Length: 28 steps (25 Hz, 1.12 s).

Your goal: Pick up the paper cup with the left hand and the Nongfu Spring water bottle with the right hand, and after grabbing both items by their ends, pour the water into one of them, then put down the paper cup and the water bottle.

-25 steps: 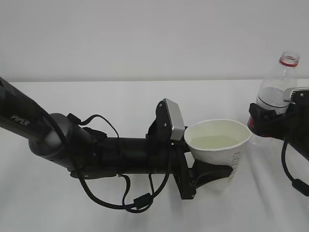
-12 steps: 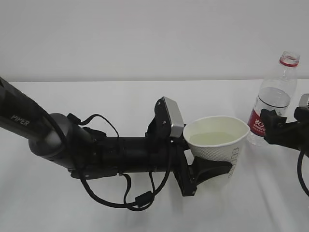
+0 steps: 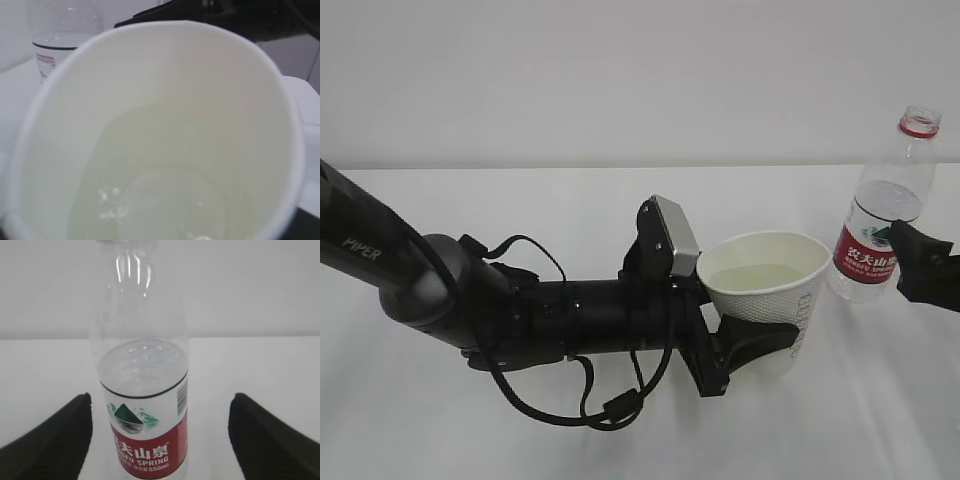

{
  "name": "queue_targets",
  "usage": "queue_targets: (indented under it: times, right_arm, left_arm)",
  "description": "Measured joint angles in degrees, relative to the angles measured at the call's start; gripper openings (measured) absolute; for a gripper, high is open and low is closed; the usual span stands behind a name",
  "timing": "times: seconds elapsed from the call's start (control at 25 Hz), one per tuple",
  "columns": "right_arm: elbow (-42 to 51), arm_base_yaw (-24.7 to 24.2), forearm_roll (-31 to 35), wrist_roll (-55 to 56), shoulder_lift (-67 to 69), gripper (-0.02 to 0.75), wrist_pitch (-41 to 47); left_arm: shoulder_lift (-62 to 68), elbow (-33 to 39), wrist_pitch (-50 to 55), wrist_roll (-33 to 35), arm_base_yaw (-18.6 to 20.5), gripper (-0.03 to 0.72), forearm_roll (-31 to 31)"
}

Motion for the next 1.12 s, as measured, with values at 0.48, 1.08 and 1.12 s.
queue_targets:
  times: [0.48, 1.08, 1.12]
  right_arm:
    - [1.1, 0.0, 1.2, 0.4, -1.8, 0.629, -0.2]
    - [2.3, 0.0, 2.6, -1.6, -1.8, 0.621, -0.2]
    - [2.3, 0.0, 2.6, -1.8, -1.8, 0.619, -0.2]
  left_arm:
    - [0.0, 0.0, 1.0, 4.5, 0.0, 0.491, -5.3]
    - [0.0, 0.0, 6.2, 7.7, 0.0, 0.482, -14.7]
    - [0.0, 0.0, 6.2, 7.8, 0.0, 0.482, -15.8]
